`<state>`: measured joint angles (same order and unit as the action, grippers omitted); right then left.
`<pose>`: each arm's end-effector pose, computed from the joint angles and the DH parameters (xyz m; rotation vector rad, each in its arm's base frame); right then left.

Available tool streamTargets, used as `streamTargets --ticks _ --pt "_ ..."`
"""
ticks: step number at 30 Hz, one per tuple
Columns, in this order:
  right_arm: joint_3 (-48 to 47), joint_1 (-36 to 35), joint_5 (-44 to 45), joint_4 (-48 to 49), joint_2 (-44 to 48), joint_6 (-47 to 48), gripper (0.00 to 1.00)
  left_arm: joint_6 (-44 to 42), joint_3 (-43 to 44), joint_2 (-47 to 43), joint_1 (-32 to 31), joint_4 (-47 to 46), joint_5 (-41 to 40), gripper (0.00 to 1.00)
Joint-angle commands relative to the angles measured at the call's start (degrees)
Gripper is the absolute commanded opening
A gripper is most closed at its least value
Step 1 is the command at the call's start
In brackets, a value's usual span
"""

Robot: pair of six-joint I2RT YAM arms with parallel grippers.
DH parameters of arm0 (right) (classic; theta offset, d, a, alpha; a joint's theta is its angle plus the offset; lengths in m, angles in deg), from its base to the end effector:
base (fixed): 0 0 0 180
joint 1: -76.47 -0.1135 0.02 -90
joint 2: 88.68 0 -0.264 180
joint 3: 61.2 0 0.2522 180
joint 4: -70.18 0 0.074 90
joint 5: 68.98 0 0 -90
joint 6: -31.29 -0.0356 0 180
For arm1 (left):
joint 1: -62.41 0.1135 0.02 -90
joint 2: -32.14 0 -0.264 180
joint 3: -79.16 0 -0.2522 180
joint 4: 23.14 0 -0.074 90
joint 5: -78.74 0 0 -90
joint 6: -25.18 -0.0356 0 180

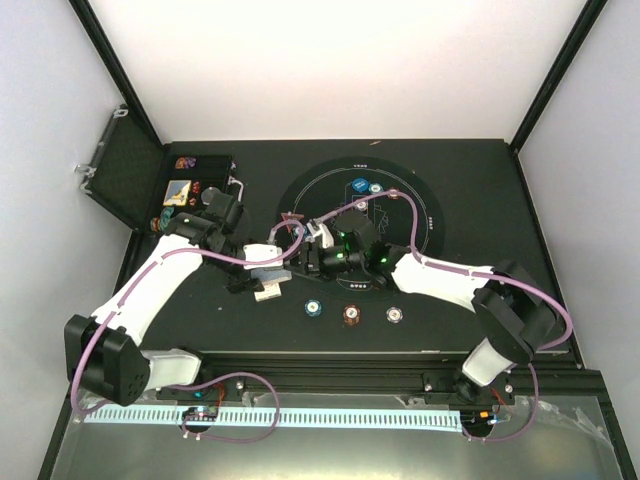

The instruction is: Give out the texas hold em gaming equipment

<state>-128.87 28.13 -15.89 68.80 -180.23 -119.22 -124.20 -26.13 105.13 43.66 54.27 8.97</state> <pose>0.2170 0.2760 0.2316 -0.2503 2.4395 1.7027 0.2057 -0.0828 0.2694 1.7919 2.1093 -0.3423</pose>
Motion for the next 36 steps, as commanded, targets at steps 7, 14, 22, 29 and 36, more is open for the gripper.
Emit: streamTargets --ticks 7,14,22,29,36 --pt "0.9 -0.7 -0.9 1.7 1.3 -0.1 0.69 0.7 2.6 -1.8 -1.4 1.2 1.8 0.01" --pt "1.1 -0.8 -3.6 11.3 -2.4 -6.2 0.65 1.5 3.3 -2.3 -2.4 1.3 2.1 0.02" --pt "-0.5 -1.8 -4.8 15.7 -5.8 -9.3 0.53 1.9 3.3 -2.7 -2.9 0.7 1.3 0.01" --pt "-1.1 -2.7 -5.1 19.6 -8.0 -12.4 0.37 2.8 3.0 -3.3 -3.5 -0.9 1.7 0.04" --pt "0.4 -3.0 -5.1 22.0 -7.9 -14.4 0.13 5.4 2.0 -4.9 -3.6 -4.4 3.9 0.96"
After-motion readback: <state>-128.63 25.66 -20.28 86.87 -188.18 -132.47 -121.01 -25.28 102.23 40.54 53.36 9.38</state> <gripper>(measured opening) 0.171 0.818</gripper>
